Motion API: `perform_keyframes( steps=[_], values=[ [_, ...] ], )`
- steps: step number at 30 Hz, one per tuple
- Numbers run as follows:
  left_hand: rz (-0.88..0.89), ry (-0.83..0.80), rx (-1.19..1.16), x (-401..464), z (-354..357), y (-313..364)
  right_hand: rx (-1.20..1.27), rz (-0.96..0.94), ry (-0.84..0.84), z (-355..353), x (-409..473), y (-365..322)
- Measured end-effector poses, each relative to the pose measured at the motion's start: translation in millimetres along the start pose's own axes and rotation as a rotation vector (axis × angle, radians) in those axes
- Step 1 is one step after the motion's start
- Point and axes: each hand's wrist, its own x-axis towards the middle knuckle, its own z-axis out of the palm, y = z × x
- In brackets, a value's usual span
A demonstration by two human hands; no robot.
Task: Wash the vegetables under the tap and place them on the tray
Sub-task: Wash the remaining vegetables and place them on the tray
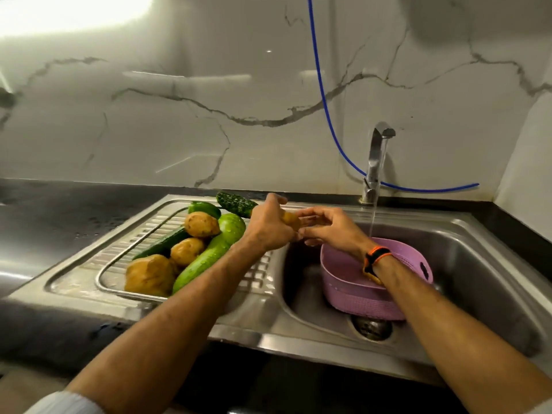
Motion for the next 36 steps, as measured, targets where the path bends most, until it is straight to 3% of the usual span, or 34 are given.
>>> perform_keyframes(
  steps=[5, 9, 16, 21, 25, 29, 36],
  values=[
    [0.034, -0.144, 0.022, -20.4, -52.1, -6.1, 0.032, -0.072, 0.047, 38.7, 1.4, -31.0],
    [0.023, -0.064, 0.012, -39.3, -96.9, -26.4, 0.139, -0.085, 0.101, 77.3, 9.8, -41.9],
    [-0.122, 0.002, -0.028, -60.4, -156.9, -79.6, -0.446, -0.214, 0.039, 126.6, 13.7, -53.8],
    [-0.186, 0.0, -0.024, -68.2, -156.3, -99.9, -0.598, -0.217, 0.033, 140.4, 10.9, -55.2],
    [-0.185, -0.029, 0.11, -72.4, -155.4, -111.2, -0.607, -0.211, 0.046, 139.6, 10.0, -54.8],
    [-0.176, 0.042, 0.097, -75.3, -159.5, -117.9, -0.594, -0.203, 0.04, 138.9, 9.6, -53.5],
    [-0.231, 0.003, 0.146, -71.0, -160.9, -109.0, -0.553, -0.221, 0.071, 134.7, 6.5, -50.7]
  ],
)
